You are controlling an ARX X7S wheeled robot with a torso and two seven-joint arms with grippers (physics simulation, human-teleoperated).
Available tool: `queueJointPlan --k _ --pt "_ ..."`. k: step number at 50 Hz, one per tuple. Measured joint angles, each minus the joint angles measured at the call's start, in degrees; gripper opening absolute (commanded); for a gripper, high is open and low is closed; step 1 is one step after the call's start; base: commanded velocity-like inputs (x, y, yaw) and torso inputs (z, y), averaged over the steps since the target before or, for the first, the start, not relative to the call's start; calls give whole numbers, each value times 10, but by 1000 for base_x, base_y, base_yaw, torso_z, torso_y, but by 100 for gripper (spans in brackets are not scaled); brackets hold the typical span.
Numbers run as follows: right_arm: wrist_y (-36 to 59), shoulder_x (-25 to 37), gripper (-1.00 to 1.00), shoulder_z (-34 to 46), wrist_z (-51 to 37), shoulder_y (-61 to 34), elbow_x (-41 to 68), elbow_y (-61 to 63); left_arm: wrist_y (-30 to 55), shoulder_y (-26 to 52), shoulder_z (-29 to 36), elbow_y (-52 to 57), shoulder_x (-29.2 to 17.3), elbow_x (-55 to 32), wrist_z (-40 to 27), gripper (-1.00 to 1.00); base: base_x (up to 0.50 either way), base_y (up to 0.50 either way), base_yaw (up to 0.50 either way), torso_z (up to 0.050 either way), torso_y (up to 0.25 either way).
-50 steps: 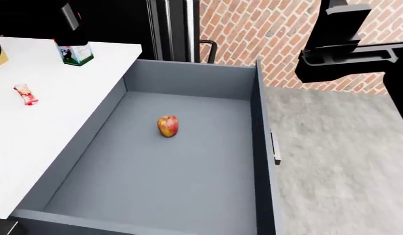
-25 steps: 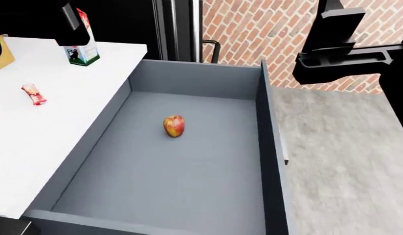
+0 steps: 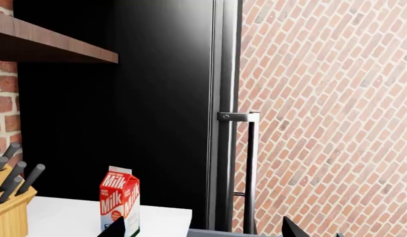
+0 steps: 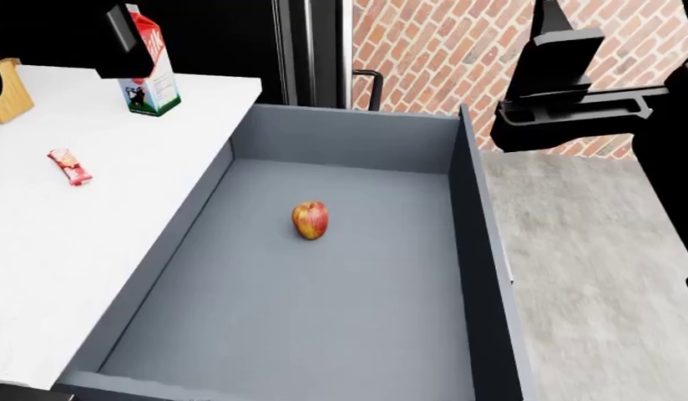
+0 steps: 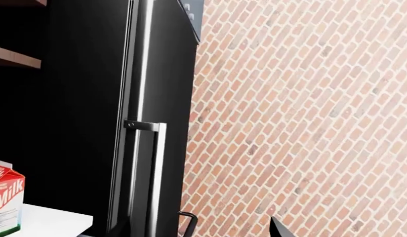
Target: Close the right drawer.
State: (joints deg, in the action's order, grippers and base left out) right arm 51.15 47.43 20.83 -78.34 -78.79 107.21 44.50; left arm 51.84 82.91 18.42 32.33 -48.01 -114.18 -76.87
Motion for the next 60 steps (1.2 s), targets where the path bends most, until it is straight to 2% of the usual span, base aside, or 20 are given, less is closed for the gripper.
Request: queueJointPlan --k 20,43,60 --pt "-6 26 100 -5 20 50 -27 -23 -4 0 4 1 -2 1 2 100 0 0 0 0 0" --pt "-51 99 100 -57 118 209 -111 -81 -9 1 9 3 -4 1 3 100 0 0 0 0 0" --pt "-90 134 100 -90 170 318 -134 -134 -11 2 13 4 -6 2 5 100 0 0 0 0 0"
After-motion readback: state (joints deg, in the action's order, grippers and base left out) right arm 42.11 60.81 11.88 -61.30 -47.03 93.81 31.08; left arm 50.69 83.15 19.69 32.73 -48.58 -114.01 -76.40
